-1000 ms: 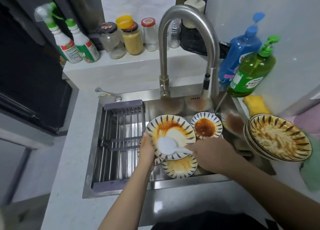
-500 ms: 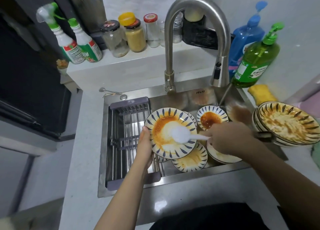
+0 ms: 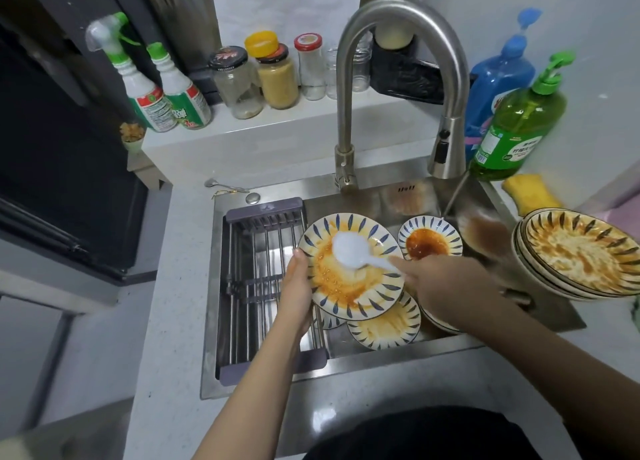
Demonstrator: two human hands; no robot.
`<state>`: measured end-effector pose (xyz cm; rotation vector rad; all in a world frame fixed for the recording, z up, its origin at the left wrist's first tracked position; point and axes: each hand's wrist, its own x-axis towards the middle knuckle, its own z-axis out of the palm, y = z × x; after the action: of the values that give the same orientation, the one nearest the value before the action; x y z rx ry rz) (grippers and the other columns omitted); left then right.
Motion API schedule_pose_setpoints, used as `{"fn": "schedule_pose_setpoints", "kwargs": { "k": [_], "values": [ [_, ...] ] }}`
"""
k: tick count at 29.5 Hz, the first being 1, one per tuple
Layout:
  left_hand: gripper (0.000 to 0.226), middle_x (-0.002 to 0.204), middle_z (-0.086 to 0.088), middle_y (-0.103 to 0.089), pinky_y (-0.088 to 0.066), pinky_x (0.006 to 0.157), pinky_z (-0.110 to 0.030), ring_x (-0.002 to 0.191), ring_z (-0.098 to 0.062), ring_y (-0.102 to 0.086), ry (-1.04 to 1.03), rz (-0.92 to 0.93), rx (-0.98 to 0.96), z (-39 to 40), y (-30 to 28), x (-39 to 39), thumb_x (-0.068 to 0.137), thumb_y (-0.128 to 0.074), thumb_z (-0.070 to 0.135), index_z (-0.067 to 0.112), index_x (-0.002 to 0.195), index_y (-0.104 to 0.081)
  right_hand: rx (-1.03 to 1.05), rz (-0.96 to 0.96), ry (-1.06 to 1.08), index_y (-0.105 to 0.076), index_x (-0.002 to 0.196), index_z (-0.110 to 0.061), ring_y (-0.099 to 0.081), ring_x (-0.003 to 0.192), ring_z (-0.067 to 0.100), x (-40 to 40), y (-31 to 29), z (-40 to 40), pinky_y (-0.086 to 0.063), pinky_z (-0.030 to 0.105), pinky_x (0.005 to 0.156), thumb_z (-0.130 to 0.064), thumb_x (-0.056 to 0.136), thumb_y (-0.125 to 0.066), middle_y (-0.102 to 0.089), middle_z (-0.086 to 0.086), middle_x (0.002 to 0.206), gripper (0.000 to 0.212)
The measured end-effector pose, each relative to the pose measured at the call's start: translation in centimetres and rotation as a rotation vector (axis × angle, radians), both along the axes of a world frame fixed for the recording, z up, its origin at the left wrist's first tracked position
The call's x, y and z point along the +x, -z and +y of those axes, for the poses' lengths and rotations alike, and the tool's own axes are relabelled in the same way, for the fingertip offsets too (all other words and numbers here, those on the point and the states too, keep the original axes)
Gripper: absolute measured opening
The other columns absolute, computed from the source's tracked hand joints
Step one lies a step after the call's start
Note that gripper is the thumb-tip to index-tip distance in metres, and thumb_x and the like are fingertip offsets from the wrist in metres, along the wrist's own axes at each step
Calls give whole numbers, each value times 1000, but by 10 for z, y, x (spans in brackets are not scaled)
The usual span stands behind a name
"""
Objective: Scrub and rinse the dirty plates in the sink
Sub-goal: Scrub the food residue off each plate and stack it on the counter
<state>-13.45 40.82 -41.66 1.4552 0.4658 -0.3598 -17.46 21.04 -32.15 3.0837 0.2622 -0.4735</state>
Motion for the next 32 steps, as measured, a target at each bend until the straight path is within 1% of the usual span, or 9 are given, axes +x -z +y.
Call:
{"fn": "schedule_pose_setpoints", "kwargs": {
  "k": [4, 9, 12, 15, 17, 21, 23, 26, 32],
  "values": [
    [58, 127, -8, -59, -52, 93, -42, 110, -24, -60, -75, -12, -34, 0, 0, 3, 99, -27, 52, 14, 138, -46, 15, 115, -158, -29, 144, -40, -43, 59, 6, -17, -5, -6, -35, 20, 51, -16, 98, -37, -45, -8, 72, 53],
    [52, 121, 0, -58, -51, 84, -27, 102, -13, -59, -19, -31, 38, -8, 2, 0, 100, -28, 49, 17, 138, -45, -82, 29, 19, -37, 140, -38, -53, 66, 8, 2, -4, -25, -36, 20, 46, -13, 95, -35, -53, -11, 78, 51],
    [57, 130, -3, -53, -43, 103, -44, 121, -26, -51, -41, -2, 66, -22, -6, 2, 100, -26, 52, 17, 144, -37, 51, 26, -70, -29, 144, -36, -43, 57, 4, -9, 3, -3, -33, 17, 47, -16, 100, -34, -45, -11, 69, 49],
    [45, 115, 0, -63, -52, 88, -37, 100, -17, -62, -131, -19, -45, -15, -6, 6, 100, -30, 48, 20, 130, -49, 67, 111, -141, -33, 143, -39, -51, 68, 7, -18, -4, -16, -34, 17, 51, -21, 101, -35, -57, -8, 86, 45],
    [36, 114, -1, -65, -53, 84, -34, 98, -15, -64, -111, -34, -68, -11, -5, 6, 100, -34, 47, 24, 117, -56, -31, 130, -74, -39, 139, -41, -54, 68, 6, -8, -7, -34, -35, 16, 49, -21, 100, -35, -59, -9, 87, 44],
    [51, 120, -7, -65, -52, 94, -45, 110, -25, -62, -78, 21, -81, -20, -1, -1, 98, -34, 50, 16, 131, -51, -63, 14, 44, -33, 143, -35, -48, 59, 5, 7, 0, -27, -37, 20, 45, -13, 96, -35, -47, -9, 71, 52],
    [57, 125, -6, -63, -45, 102, -53, 117, -27, -58, -93, 36, -71, -26, -3, -1, 96, -34, 55, 16, 135, -49, -4, 24, -54, -30, 144, -32, -43, 56, 5, -3, 5, -12, -36, 20, 46, -11, 96, -36, -42, -9, 67, 53],
    [52, 120, -7, -66, -47, 100, -51, 111, -27, -63, -154, 28, -94, -19, -4, 4, 98, -34, 51, 15, 131, -53, 11, 67, -196, -29, 144, -37, -45, 64, 8, -16, -3, -19, -36, 21, 52, -16, 97, -39, -45, -9, 74, 53],
    [61, 121, -13, -65, -49, 97, -51, 110, -29, -64, -62, 54, -67, -17, -3, 2, 94, -36, 59, 11, 127, -55, -67, 18, -37, -31, 143, -34, -39, 53, 4, 11, 1, -24, -34, 21, 43, -11, 94, -36, -43, -9, 67, 54]
  ]
}}
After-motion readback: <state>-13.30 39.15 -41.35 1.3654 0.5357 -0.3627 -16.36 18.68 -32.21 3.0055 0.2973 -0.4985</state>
